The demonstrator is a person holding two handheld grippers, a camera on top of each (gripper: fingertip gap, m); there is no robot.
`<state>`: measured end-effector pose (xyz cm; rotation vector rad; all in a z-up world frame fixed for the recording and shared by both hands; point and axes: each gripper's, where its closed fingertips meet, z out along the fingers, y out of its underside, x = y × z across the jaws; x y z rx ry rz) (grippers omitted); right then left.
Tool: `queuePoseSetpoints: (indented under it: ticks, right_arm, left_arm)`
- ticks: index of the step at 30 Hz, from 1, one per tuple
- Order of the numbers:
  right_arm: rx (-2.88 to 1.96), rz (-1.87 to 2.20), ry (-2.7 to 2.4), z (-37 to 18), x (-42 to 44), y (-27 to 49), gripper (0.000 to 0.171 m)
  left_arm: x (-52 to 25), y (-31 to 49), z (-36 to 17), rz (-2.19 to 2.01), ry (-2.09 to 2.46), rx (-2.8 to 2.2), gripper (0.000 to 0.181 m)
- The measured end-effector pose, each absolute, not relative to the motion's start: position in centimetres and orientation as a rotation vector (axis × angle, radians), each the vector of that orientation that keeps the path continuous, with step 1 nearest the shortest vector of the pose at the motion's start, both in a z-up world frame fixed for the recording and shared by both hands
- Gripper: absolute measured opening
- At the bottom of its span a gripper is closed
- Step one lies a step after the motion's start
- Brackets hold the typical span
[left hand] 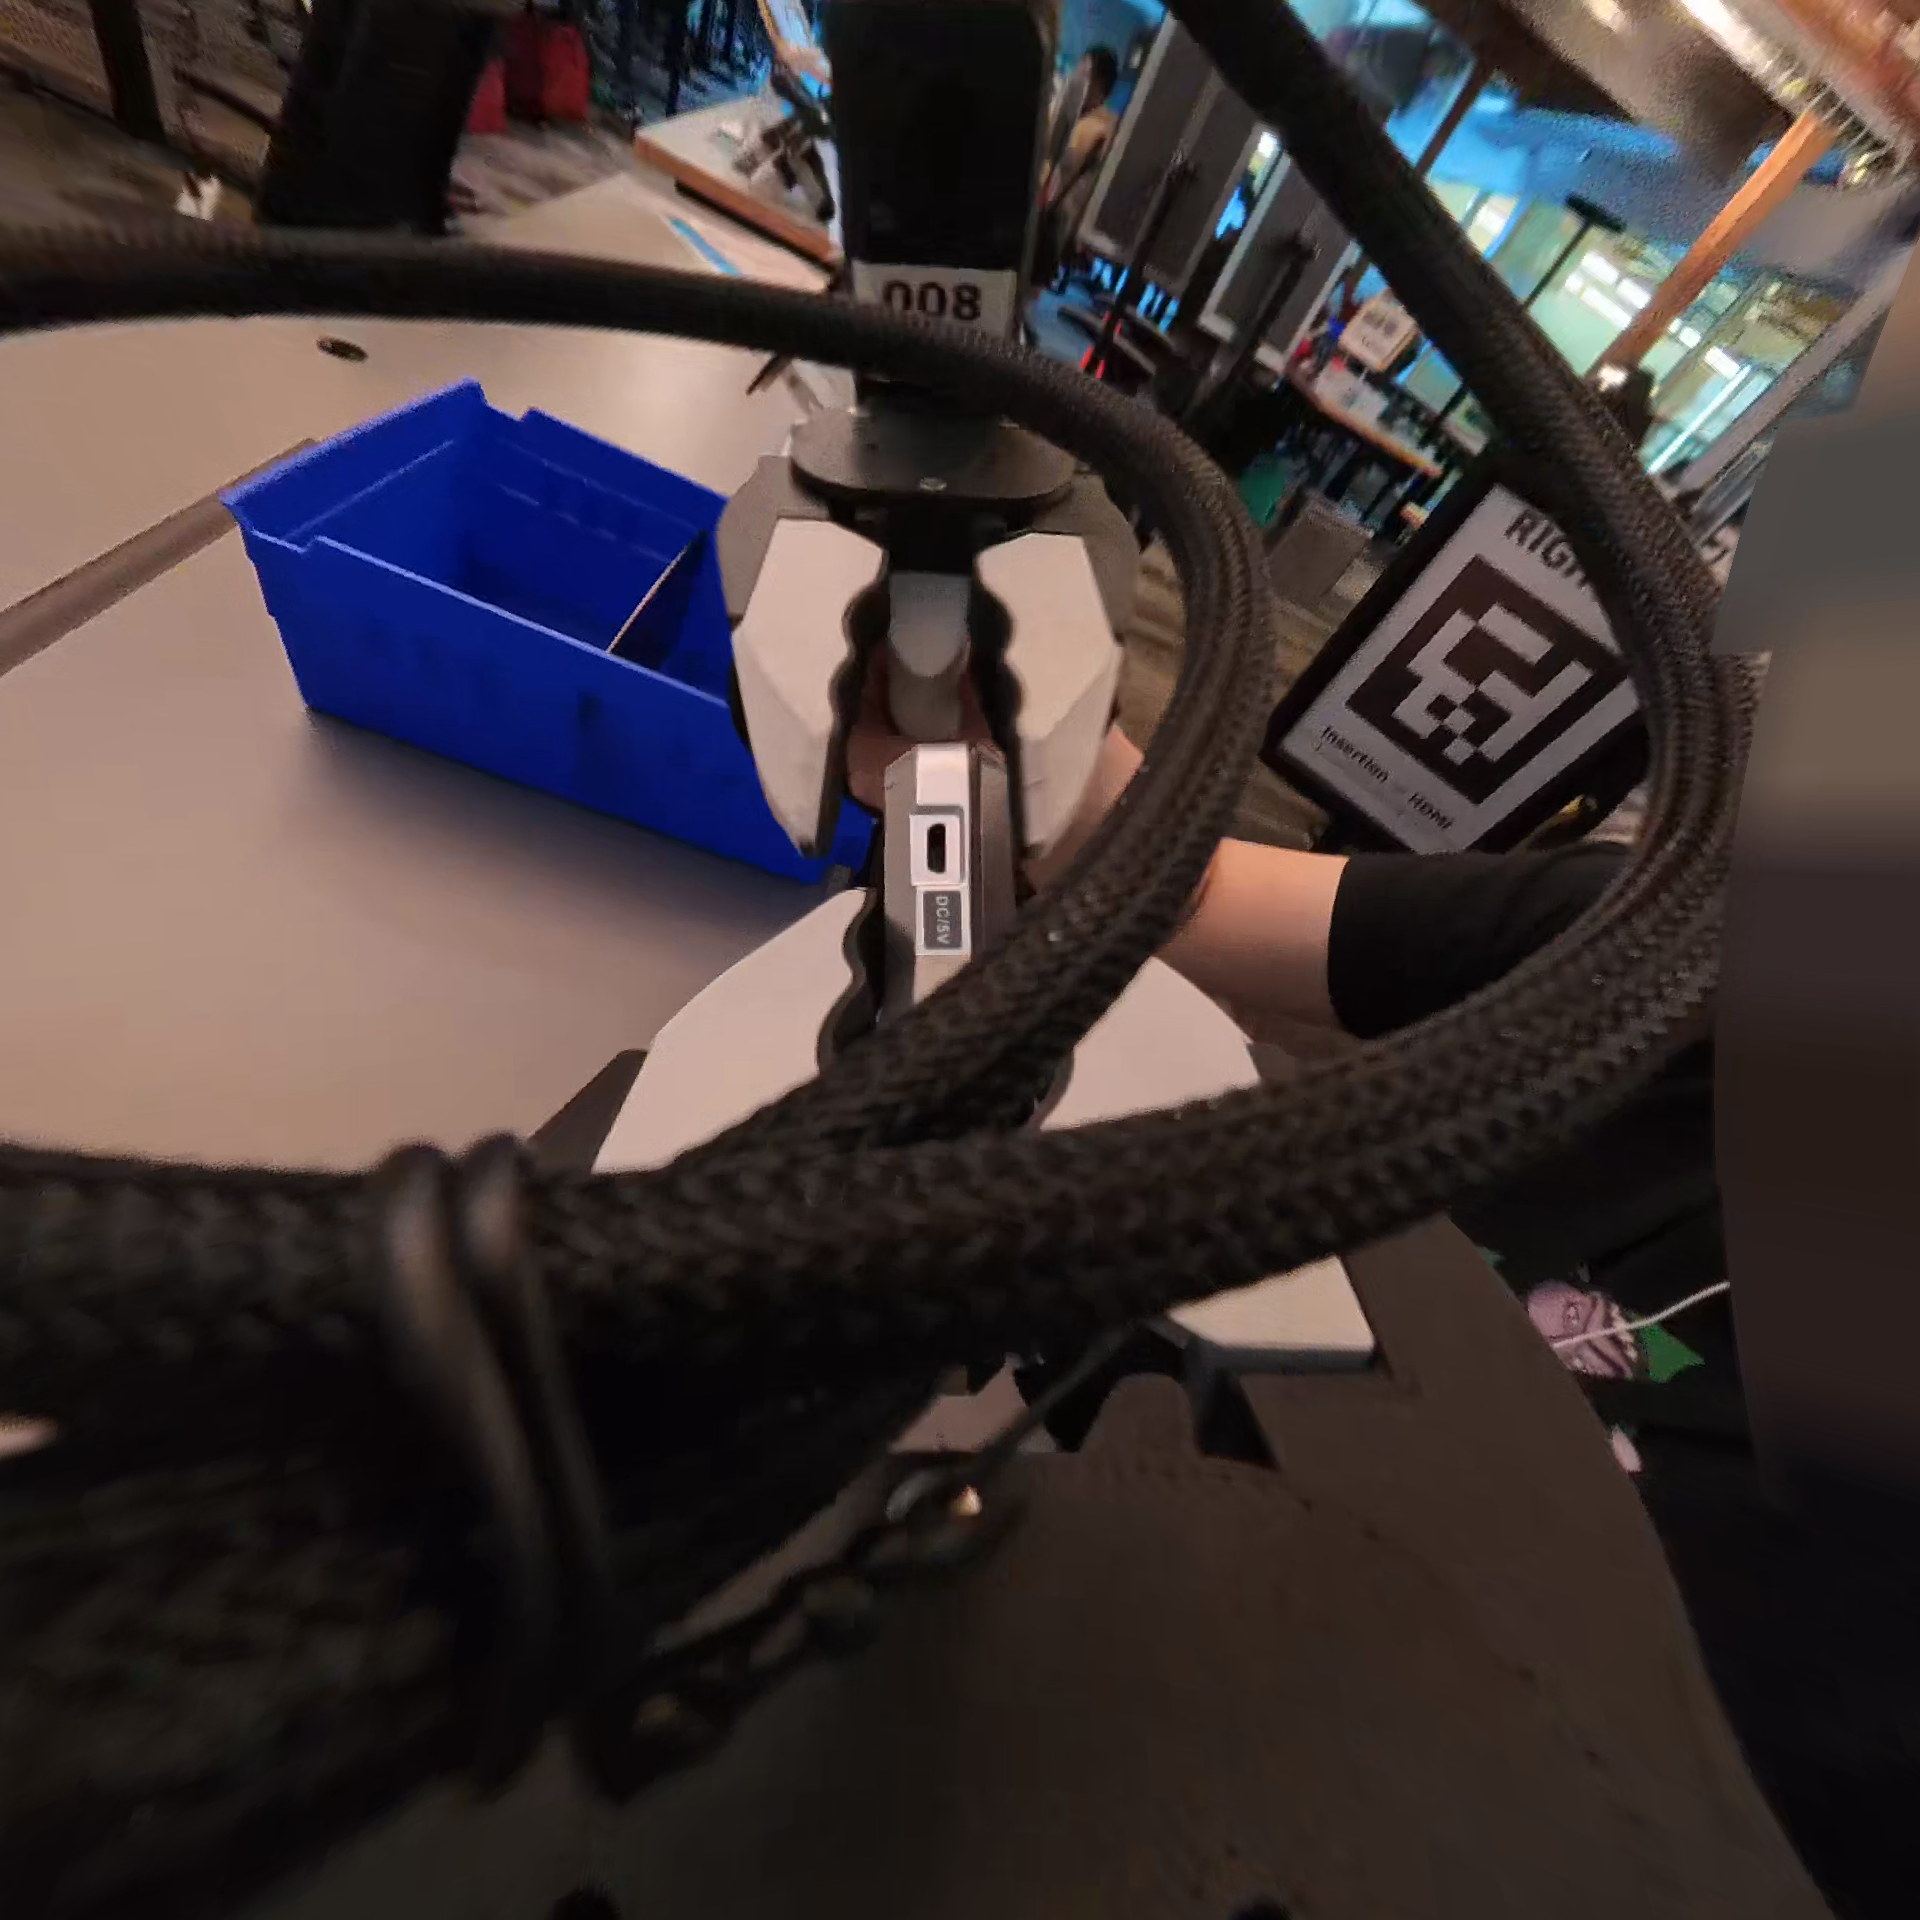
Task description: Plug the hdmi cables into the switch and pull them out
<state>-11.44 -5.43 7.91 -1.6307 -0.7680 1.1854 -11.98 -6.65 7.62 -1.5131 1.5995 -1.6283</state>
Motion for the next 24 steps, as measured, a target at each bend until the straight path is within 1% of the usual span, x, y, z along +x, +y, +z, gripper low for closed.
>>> queuePoseSetpoints:
  ticks: [1,2,7,10,12,15,19,21,22,23,24]
  right_arm:
    - [-1.633,1.207,-0.774,7.6,-11.8,-5.4,0.028]
    - [-1.62,1.265,-0.798,7.6,-12.2,-5.9,0.019]
    - [-1.648,1.285,-0.826,6.7,-12.4,-5.8,0.019]
    - [-1.633,1.242,-0.797,7.2,-12.3,-5.3,0.019]
    - [-1.619,1.2,-0.75,7.8,-11.9,-4.7,0.019]
    - [-1.647,1.133,-0.743,7.4,-10.8,-4.2,0.019]
    - [-1.668,1.117,-0.747,6.9,-9.6,-3.9,0.019]
    - [-1.712,1.018,-0.831,5.9,-9.5,-4.2,0.023]
    - [-1.735,0.968,-0.88,5.3,-9.6,-4.5,0.03]
    - [-1.761,0.935,-0.913,4.9,-9.8,-4.7,0.033]
    - [-1.782,0.927,-0.934,4.5,-10.1,-4.9,0.031]
  left_arm:
    - [-12.0,-6.8,7.4,-1.607,1.617,-1.521,0.024]
    - [-12.0,-6.9,7.2,-1.591,1.632,-1.526,0.024]
    - [-12.2,-6.9,6.4,-1.555,1.672,-1.558,0.024]
    - [-12.3,-6.5,6.3,-1.569,1.659,-1.573,0.025]
    - [-12.9,-5.9,5.4,-1.518,1.689,-1.609,0.032]
    - [-13.1,-5.2,3.6,-1.455,1.755,-1.619,0.025]
    - [-11.9,-5.0,3.2,-1.507,1.759,-1.572,0.023]
    - [-11.6,-5.2,2.8,-1.459,1.785,-1.577,0.022]
    - [-11.5,-5.5,2.8,-1.453,1.792,-1.572,0.022]
    - [-11.4,-5.8,2.9,-1.451,1.802,-1.57,0.022]
    - [-11.3,-6.2,2.8,-1.444,1.821,-1.569,0.022]
